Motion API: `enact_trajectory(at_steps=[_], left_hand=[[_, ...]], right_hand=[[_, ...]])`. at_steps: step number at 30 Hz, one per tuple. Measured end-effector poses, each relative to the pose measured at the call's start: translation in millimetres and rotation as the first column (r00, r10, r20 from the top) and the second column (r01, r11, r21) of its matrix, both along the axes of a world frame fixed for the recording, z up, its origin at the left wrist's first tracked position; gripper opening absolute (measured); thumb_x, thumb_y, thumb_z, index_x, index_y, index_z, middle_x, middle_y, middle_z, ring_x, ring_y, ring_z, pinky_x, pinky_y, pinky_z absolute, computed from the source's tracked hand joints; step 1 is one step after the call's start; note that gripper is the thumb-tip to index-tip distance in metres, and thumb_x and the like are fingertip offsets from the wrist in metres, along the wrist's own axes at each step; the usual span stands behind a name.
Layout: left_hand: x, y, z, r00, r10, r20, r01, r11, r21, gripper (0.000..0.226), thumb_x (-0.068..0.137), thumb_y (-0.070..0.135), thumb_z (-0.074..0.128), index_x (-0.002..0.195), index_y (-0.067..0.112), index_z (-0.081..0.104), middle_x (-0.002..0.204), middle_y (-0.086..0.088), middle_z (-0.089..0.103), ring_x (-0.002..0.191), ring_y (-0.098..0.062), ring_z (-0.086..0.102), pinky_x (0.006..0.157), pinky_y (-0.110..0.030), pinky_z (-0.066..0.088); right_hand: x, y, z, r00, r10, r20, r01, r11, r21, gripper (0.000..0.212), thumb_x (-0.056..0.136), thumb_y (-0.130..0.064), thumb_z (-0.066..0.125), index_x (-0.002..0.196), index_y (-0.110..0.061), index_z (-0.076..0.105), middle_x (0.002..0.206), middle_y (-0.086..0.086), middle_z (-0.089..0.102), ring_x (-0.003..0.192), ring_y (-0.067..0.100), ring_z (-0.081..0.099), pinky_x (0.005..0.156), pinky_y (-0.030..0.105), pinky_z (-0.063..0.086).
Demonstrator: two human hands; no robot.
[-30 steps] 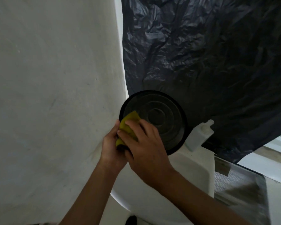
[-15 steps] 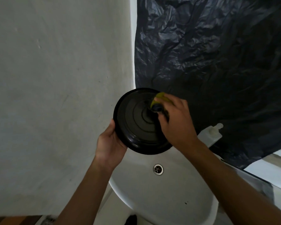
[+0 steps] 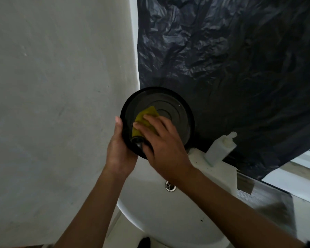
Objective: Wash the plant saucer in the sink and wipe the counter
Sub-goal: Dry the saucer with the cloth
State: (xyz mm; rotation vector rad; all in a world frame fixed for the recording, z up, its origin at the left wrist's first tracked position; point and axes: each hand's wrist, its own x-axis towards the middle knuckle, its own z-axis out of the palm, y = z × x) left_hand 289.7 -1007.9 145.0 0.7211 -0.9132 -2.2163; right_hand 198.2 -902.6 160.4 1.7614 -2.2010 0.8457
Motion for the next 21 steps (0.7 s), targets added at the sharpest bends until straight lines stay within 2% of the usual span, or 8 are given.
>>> enact_trajectory(at_steps=[4,6,9,15,17,19,21], left_hand=[[1.4,0.6,0.9,1.0,0.007,-0.011,-0.007,1.0,-0.009,0.064,0.108,0.054,0.031,0.147,0.009,0.054,0.144,-0.015,0.062,0.136,-0.028,0.057,0.119,-0.046,0.037],[5.2,0.2,0.5,1.0,0.023,-0.015,-0.024,1.0,-0.013,0.061,0.108,0.052,0.03,0.146,0.011,0.055,0.143,-0.012,0.063,0.135,-0.027,0.058,0.119,-0.045,0.038],[11.1,-1.7,-1.1,0.999,0.038,-0.028,-0.039,0.999,-0.018,0.058,0.109,0.05,0.028,0.146,0.014,0.054,0.143,-0.008,0.064,0.136,-0.024,0.058,0.116,-0.043,0.04],[18.5,-8.5,-7.1,0.999,0.047,0.004,-0.047,0.999,-0.015,0.057,0.109,0.05,0.029,0.15,0.017,0.051,0.147,-0.006,0.06,0.138,-0.025,0.055,0.121,-0.048,0.035],[19.2,-10.2,-9.2,0.998,0.047,0.034,-0.045,0.997,-0.056,0.056,0.11,0.05,0.03,0.149,0.017,0.052,0.146,-0.005,0.061,0.137,-0.024,0.056,0.121,-0.049,0.034],[19.5,-11.8,-11.8,0.998,0.047,0.051,-0.043,0.996,-0.083,0.056,0.11,0.049,0.029,0.15,0.017,0.052,0.147,-0.005,0.06,0.138,-0.024,0.055,0.123,-0.05,0.032],[19.9,-12.8,-14.7,0.996,0.046,0.07,-0.039,0.994,-0.099,0.056,0.11,0.049,0.028,0.15,0.018,0.051,0.148,-0.006,0.06,0.139,-0.024,0.054,0.123,-0.051,0.031]], right_hand=[[-12.6,-14.7,15.7,0.998,-0.038,-0.057,0.037,0.999,-0.015,0.05,0.091,-0.024,0.057,0.14,-0.022,0.058,0.15,0.004,0.048,0.131,0.028,0.043,0.11,0.042,0.038],[-24.2,-18.7,21.5,0.994,-0.085,-0.074,0.084,0.996,-0.022,0.049,0.09,-0.022,0.059,0.14,-0.022,0.058,0.15,0.004,0.048,0.131,0.028,0.042,0.111,0.043,0.038],[-44.3,-17.6,23.0,0.987,-0.163,-0.019,0.161,0.986,-0.05,0.048,0.091,-0.021,0.059,0.138,-0.02,0.059,0.148,0.004,0.049,0.131,0.027,0.042,0.11,0.044,0.04],[-62.9,7.1,0.8,0.931,-0.223,0.288,0.256,0.963,-0.084,0.047,0.092,-0.007,0.062,0.138,-0.017,0.059,0.143,0.004,0.053,0.126,0.02,0.047,0.108,0.024,0.036],[-60.9,18.5,-7.2,0.866,-0.246,0.436,0.339,0.929,-0.15,0.04,0.093,-0.007,0.062,0.132,-0.015,0.064,0.132,0.004,0.06,0.119,0.013,0.056,0.107,0.026,0.044],[-56.0,31.5,-11.8,0.76,-0.309,0.571,0.484,0.856,-0.181,0.032,0.096,-0.011,0.061,0.127,-0.015,0.066,0.123,0.0,0.063,0.112,0.007,0.059,0.103,0.03,0.049],[-47.7,42.2,-14.4,0.702,-0.344,0.623,0.559,0.809,-0.183,0.03,0.098,-0.014,0.06,0.127,-0.016,0.065,0.12,-0.005,0.061,0.111,0.007,0.059,0.1,0.028,0.049]])
